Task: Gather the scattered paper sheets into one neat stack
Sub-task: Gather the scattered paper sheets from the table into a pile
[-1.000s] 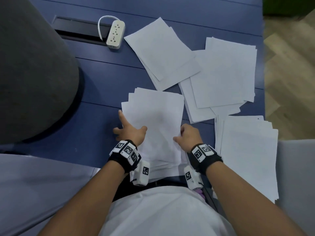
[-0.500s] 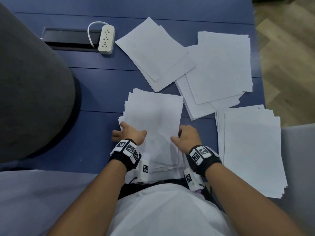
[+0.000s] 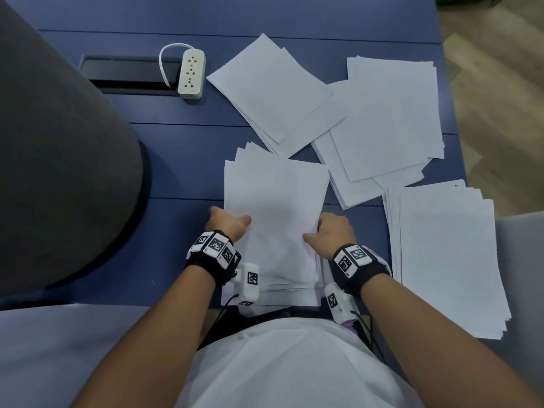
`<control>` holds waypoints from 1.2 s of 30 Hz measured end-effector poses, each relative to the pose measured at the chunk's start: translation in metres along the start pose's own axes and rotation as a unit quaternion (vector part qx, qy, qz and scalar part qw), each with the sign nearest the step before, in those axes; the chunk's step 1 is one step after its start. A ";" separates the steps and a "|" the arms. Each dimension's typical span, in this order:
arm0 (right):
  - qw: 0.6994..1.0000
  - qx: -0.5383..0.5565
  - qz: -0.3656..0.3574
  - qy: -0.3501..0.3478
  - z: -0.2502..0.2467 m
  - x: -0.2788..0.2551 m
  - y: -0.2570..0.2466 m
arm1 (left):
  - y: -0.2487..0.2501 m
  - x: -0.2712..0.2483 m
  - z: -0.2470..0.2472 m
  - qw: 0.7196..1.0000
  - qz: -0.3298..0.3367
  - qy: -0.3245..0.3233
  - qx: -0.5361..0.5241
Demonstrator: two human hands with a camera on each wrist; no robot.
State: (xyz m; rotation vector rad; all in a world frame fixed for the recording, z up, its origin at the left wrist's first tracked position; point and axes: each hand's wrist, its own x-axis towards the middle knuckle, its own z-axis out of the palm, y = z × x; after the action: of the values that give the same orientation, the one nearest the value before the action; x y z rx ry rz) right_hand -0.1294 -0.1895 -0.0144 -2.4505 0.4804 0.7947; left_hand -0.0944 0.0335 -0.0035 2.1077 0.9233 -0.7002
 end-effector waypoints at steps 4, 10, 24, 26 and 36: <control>0.999 0.031 -0.009 0.001 0.000 -0.003 0.002 | -0.012 0.010 -0.008 0.994 0.104 -0.028 0.000; 0.988 0.153 0.020 0.021 0.003 0.002 0.007 | -0.027 0.025 -0.035 0.945 0.223 -0.156 -0.182; 0.918 0.380 -0.008 0.113 -0.061 -0.019 0.073 | 0.067 -0.016 0.024 0.885 0.313 -0.343 -0.044; 0.921 0.364 0.017 0.135 -0.089 -0.023 0.105 | 0.087 -0.034 0.053 0.870 0.314 -0.380 -0.012; 0.947 0.255 0.130 0.149 -0.177 -0.030 0.259 | 0.126 -0.121 0.210 0.855 0.262 -0.444 0.062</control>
State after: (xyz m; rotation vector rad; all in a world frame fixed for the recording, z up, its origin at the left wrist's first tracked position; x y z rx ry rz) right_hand -0.1972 -0.4936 0.0340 -2.0413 1.0027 0.3304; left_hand -0.1072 -0.2389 0.0067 1.6889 -0.2063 -1.2721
